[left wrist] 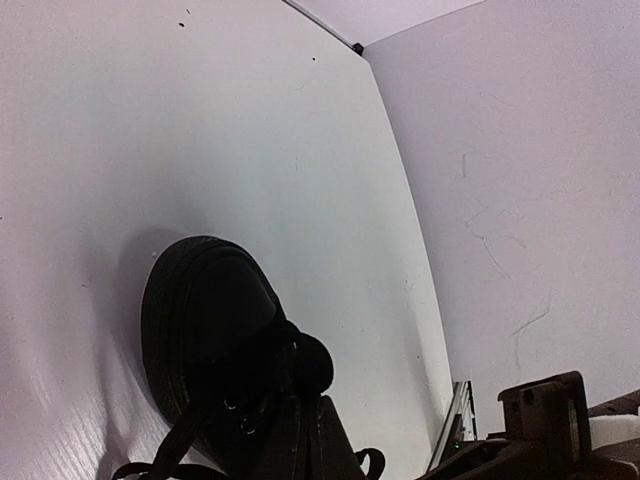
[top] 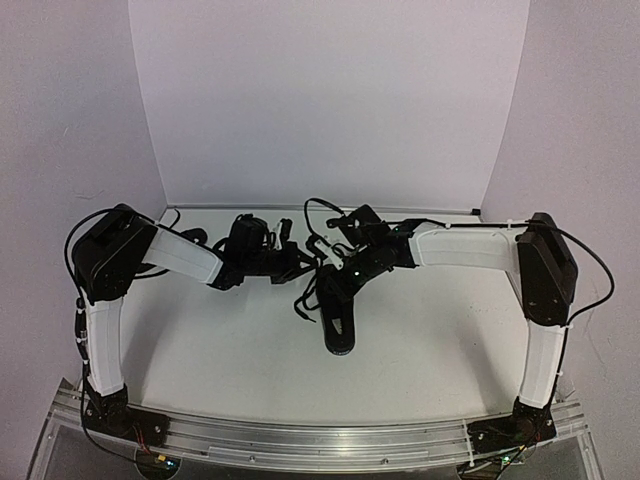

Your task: Tie the shoes

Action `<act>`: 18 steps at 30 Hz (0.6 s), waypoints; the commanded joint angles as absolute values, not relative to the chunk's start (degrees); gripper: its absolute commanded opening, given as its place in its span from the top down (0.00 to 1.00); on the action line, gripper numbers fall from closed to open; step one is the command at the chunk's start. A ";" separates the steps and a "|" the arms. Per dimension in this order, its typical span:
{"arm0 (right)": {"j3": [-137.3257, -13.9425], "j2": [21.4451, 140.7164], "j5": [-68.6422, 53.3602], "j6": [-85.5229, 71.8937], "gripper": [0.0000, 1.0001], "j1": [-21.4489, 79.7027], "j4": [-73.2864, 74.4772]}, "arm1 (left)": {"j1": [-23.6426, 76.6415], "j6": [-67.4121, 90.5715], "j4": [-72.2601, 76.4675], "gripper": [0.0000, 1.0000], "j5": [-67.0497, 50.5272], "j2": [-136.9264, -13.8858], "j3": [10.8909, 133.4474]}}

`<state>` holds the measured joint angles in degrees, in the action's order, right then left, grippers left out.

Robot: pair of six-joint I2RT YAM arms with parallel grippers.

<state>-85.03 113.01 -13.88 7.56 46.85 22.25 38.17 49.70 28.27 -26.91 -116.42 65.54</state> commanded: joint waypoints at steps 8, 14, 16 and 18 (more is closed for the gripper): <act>-84.82 110.22 -15.80 9.76 1.00 46.81 21.22 | 37.61 53.81 34.41 1.00 -23.89 -115.58 66.03; -84.79 110.59 -16.44 9.85 1.00 46.83 21.24 | 37.68 57.19 37.45 1.00 -22.58 -116.91 65.14; -84.76 110.57 -15.77 9.74 1.00 46.79 21.19 | 37.91 56.83 36.59 1.00 -23.26 -117.38 65.42; -84.91 110.36 -14.46 9.48 1.00 46.77 21.13 | 38.24 56.12 35.28 1.00 -24.05 -117.46 65.09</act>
<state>-84.99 112.99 -15.74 9.04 46.85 22.20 37.93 55.67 33.58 -23.76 -116.62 65.43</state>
